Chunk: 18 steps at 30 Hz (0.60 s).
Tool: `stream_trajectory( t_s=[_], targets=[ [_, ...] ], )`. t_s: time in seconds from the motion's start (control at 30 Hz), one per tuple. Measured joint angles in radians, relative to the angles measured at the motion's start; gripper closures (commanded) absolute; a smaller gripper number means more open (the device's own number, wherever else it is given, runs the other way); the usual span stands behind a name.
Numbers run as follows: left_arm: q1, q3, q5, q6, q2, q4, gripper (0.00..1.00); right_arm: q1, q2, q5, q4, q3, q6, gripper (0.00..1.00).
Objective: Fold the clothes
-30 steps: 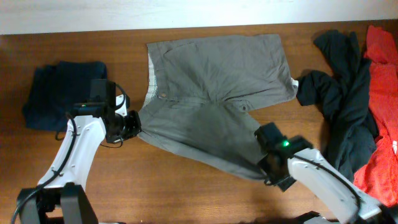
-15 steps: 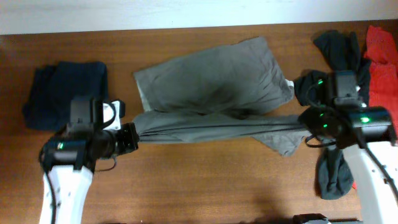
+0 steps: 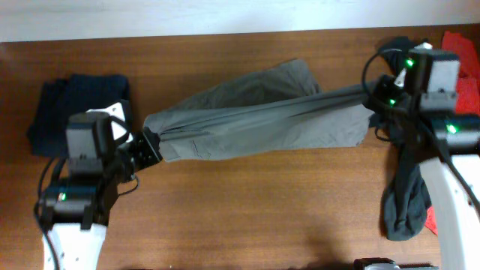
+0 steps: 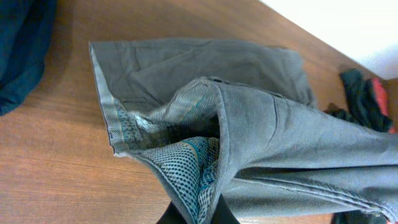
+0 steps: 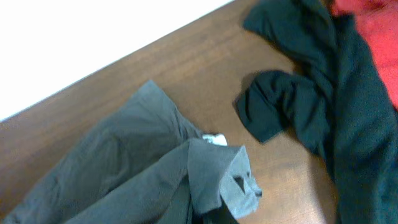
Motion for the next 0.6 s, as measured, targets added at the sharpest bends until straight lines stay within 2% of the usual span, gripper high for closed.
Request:
stream_trajectory(
  t_s=[0.2,0.5,0.6],
  targets=[
    [0.000,0.002,-0.045,-0.025,0.207,0.134,1.00,0.000,0.225,-0.077,0.211,0.002,-0.185,0.95],
    [0.000,0.002,-0.101,-0.029,0.464,0.357,0.98,0.000,0.461,-0.143,0.374,0.003,-0.270,0.95],
    [0.000,0.002,-0.113,-0.032,0.522,0.390,0.97,0.000,0.511,-0.158,0.412,0.003,-0.282,0.95]
  ],
)
